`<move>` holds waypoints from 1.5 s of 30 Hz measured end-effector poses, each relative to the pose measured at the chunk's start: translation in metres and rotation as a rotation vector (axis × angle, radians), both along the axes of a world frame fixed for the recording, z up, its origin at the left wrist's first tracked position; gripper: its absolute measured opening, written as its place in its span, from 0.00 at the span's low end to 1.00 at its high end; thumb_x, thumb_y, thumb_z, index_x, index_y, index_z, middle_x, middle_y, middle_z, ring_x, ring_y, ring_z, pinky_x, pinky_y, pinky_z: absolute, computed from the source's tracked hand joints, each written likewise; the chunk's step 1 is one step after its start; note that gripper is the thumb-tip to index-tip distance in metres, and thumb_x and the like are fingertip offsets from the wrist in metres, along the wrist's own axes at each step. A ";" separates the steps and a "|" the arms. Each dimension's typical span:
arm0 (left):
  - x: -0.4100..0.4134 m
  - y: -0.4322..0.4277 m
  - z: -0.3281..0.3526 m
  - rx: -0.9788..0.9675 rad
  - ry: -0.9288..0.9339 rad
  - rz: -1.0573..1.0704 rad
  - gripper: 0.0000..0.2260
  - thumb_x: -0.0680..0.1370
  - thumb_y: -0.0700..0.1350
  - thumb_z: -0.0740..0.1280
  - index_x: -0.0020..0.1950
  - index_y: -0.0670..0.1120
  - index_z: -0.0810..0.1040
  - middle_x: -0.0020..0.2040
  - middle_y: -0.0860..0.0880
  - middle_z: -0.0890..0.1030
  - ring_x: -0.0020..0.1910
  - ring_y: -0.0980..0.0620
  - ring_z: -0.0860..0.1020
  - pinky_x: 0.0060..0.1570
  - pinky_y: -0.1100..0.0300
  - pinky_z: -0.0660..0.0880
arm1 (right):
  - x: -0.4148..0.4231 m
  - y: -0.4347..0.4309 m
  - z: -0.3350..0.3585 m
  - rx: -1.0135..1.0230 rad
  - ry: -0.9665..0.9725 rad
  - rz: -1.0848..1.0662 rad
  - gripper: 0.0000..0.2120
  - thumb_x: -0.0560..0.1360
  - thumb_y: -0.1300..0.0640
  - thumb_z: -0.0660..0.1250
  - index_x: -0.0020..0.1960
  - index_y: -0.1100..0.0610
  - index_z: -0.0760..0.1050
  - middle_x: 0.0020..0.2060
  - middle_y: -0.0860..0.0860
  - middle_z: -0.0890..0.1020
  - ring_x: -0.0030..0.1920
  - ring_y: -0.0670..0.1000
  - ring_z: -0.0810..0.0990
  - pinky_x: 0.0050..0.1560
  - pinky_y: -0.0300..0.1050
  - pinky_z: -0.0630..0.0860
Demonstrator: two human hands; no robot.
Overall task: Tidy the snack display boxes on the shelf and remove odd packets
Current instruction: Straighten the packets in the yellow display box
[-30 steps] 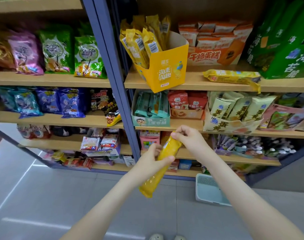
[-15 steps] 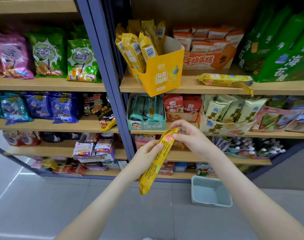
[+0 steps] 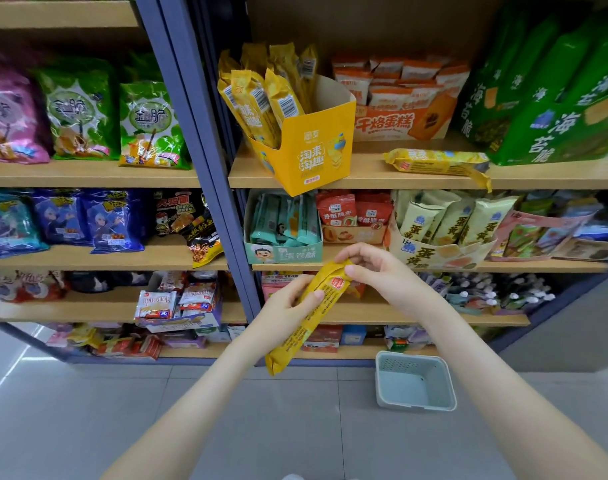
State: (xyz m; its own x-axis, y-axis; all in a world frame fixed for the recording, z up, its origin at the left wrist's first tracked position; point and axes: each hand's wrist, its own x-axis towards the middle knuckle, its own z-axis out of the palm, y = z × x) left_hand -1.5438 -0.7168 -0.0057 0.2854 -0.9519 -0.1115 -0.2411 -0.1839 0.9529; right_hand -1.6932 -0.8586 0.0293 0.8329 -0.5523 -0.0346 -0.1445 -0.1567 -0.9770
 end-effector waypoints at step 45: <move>0.001 -0.014 0.025 -0.286 1.124 0.755 0.22 0.85 0.50 0.52 0.73 0.38 0.64 0.68 0.39 0.73 0.64 0.41 0.75 0.53 0.45 0.76 | 0.022 0.031 -0.018 0.379 -0.070 -0.130 0.18 0.76 0.62 0.69 0.63 0.60 0.69 0.50 0.55 0.81 0.44 0.51 0.83 0.52 0.46 0.79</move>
